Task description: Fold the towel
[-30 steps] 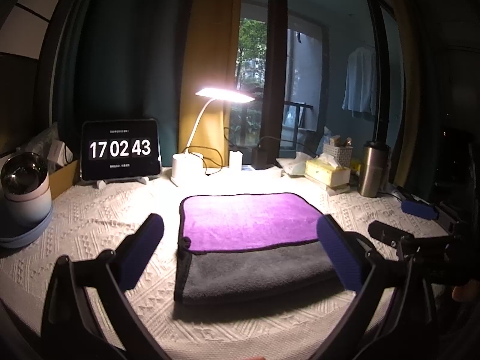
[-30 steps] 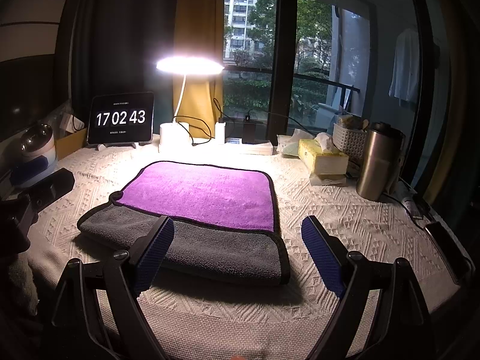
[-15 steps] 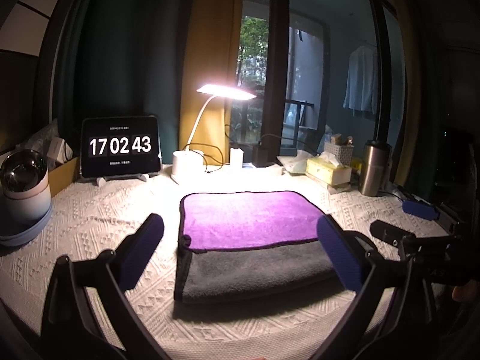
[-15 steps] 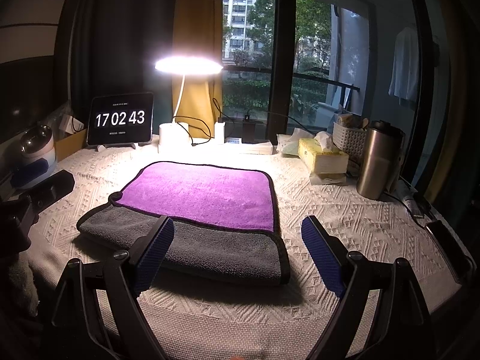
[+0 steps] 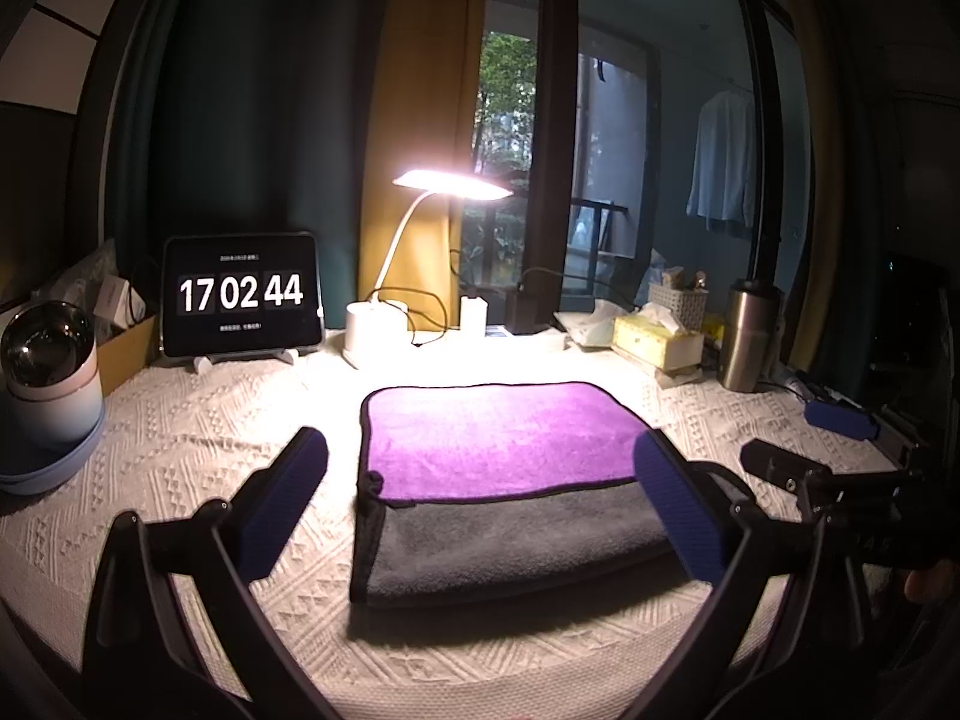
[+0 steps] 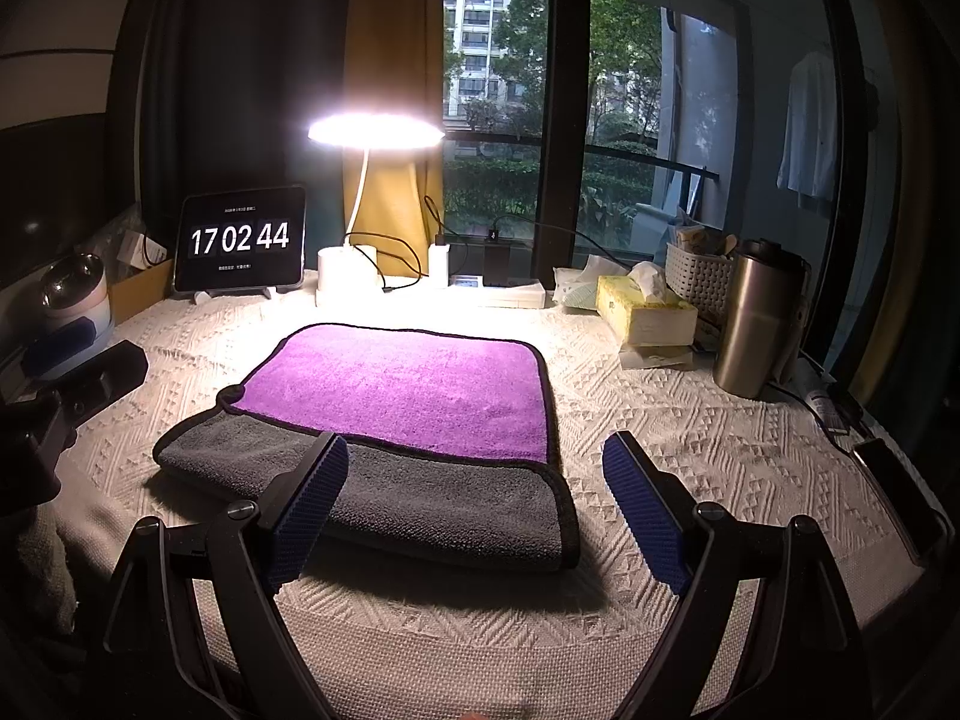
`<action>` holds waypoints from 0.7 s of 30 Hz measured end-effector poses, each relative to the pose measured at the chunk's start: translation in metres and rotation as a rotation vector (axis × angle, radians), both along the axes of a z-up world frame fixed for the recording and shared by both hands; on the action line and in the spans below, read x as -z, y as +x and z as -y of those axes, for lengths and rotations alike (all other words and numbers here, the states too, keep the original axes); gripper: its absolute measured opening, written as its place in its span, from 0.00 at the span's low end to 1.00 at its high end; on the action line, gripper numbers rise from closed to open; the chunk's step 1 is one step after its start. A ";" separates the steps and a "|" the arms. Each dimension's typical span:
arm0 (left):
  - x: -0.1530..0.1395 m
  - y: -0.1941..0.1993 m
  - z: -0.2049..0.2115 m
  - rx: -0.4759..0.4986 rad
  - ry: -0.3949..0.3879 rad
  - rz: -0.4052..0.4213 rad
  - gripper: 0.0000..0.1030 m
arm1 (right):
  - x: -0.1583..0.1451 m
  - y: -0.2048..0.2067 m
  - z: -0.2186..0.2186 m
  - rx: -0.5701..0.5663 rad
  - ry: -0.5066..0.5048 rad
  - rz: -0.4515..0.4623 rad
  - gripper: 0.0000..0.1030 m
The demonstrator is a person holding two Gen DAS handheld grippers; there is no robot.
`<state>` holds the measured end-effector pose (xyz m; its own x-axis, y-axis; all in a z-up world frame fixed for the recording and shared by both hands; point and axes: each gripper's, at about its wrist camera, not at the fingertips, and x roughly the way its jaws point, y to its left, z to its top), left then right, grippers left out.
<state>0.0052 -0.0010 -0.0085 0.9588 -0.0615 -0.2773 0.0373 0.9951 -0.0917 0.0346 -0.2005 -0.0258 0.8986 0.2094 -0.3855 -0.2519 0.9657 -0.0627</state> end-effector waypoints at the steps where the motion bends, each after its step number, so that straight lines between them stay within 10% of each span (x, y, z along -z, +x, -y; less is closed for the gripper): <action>1: 0.000 0.000 0.000 0.001 -0.001 -0.001 1.00 | 0.000 0.000 0.000 -0.001 0.000 0.000 0.87; 21: 0.000 0.002 -0.002 0.004 0.001 -0.005 1.00 | 0.001 0.001 -0.001 -0.005 0.007 -0.003 0.87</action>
